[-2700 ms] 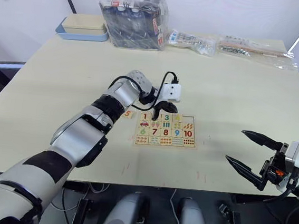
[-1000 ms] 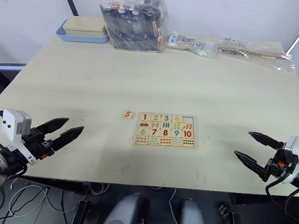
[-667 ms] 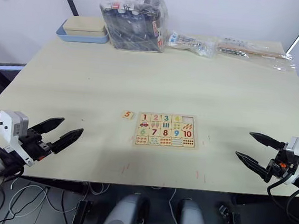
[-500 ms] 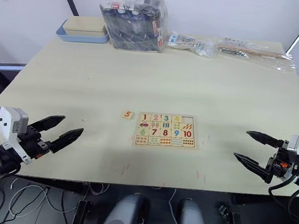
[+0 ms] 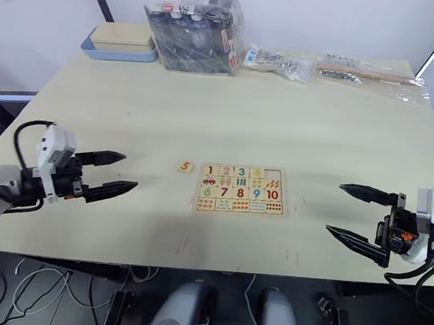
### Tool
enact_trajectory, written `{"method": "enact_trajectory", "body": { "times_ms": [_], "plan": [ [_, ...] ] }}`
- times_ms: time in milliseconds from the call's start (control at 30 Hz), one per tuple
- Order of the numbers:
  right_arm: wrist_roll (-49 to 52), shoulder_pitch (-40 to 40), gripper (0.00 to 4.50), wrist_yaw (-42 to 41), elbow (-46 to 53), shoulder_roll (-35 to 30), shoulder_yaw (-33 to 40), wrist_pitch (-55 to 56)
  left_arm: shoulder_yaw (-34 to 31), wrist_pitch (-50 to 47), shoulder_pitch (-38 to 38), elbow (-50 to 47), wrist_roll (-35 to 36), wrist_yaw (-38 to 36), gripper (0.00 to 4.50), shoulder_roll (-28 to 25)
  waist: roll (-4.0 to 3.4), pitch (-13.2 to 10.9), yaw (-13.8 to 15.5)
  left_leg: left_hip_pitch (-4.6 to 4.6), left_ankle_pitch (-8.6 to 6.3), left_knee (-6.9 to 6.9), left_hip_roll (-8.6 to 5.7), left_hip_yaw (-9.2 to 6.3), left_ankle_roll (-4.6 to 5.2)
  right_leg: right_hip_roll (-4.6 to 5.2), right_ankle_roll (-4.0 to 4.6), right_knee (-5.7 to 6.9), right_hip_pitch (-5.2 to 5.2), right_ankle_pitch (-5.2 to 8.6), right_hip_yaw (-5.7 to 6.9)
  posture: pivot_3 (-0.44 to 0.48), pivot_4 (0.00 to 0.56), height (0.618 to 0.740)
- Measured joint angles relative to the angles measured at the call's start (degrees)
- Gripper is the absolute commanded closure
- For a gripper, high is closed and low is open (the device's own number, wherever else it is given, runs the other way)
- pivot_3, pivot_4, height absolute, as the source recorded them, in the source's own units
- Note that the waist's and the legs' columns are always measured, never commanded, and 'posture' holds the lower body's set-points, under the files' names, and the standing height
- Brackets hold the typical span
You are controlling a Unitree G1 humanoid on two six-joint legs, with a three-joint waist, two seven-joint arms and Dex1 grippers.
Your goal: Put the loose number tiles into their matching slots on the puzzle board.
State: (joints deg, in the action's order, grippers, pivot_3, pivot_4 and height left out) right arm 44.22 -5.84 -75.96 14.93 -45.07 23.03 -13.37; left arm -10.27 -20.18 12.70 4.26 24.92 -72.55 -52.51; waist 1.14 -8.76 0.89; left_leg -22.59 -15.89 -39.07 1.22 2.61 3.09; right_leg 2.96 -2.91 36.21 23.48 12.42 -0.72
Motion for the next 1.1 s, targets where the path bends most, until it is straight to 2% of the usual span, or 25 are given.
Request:
{"method": "enact_trajectory", "body": {
  "times_ms": [267, 500, 667, 833, 900, 967, 1100],
  "plan": [
    [0.13, -1.21, 0.00, 0.01, 0.73, -0.10, 0.83, -0.10, 11.19, 13.09, 17.44, 21.52, -8.38, -9.47, 0.09, 4.12, 0.03, 0.00, 0.01, -0.03, 0.00, -0.03, -0.03, 0.02, 0.01, -0.09, -0.06, 0.00, 0.00, -0.03, -0.02, 0.000, 0.150, 0.740],
    [0.42, -2.35, 0.00, -0.76, 2.08, -0.07, 1.78, 0.24, 16.35, 26.51, 31.93, 43.99, -16.67, -13.92, 0.09, 9.85, 0.07, 0.01, 0.00, -0.12, -0.01, -0.09, -0.07, 0.06, 0.04, -0.13, -0.27, -0.02, -0.01, -0.15, -0.02, 0.000, 0.150, 0.740],
    [0.51, -3.82, 0.00, -0.64, 3.20, 0.02, 2.72, 0.29, 17.84, 33.67, 37.35, 55.44, -21.24, -13.65, 0.09, 13.37, 0.10, 0.00, -0.05, -0.16, -0.04, -0.11, -0.05, -0.04, 0.09, -0.13, -0.28, -0.05, 0.00, -0.16, -0.01, 0.000, 0.150, 0.740],
    [0.56, -5.40, 0.00, 0.21, 4.90, 0.46, 2.99, 0.32, 18.57, 38.34, 40.28, 62.20, -25.40, -11.24, 0.09, 15.40, 0.10, 0.00, -0.05, -0.16, -0.05, -0.14, -0.03, -0.05, 0.10, -0.12, -0.32, -0.04, 0.01, -0.18, -0.03, 0.000, 0.150, 0.740],
    [0.56, -5.95, 0.00, 0.38, 5.30, 0.47, 3.18, 0.32, 18.56, 39.25, 40.89, 63.06, -25.97, -10.90, 0.57, 15.84, 0.10, 0.00, -0.03, -0.16, -0.05, -0.15, -0.02, -0.06, 0.10, -0.12, -0.33, -0.03, 0.00, -0.19, -0.03, 0.000, 0.150, 0.740],
    [0.57, -6.72, 0.00, 0.69, 5.74, 0.50, 3.79, 0.33, 18.50, 40.04, 41.11, 63.86, -26.23, -10.93, 1.45, 16.10, 0.10, 0.00, 0.00, -0.16, -0.05, -0.15, -0.02, -0.06, 0.10, -0.11, -0.33, -0.03, 0.00, -0.19, -0.03, 0.000, 0.150, 0.740],
    [0.58, -7.88, 0.00, 1.31, 6.60, 0.71, 4.76, 0.38, 18.08, 40.75, 41.10, 64.02, -26.52, -11.07, 1.45, 16.10, 0.10, 0.01, -0.05, -0.15, -0.05, -0.15, -0.01, -0.07, 0.10, -0.11, -0.33, -0.01, 0.00, -0.19, -0.03, 0.000, 0.150, 0.740]
  ]
}}
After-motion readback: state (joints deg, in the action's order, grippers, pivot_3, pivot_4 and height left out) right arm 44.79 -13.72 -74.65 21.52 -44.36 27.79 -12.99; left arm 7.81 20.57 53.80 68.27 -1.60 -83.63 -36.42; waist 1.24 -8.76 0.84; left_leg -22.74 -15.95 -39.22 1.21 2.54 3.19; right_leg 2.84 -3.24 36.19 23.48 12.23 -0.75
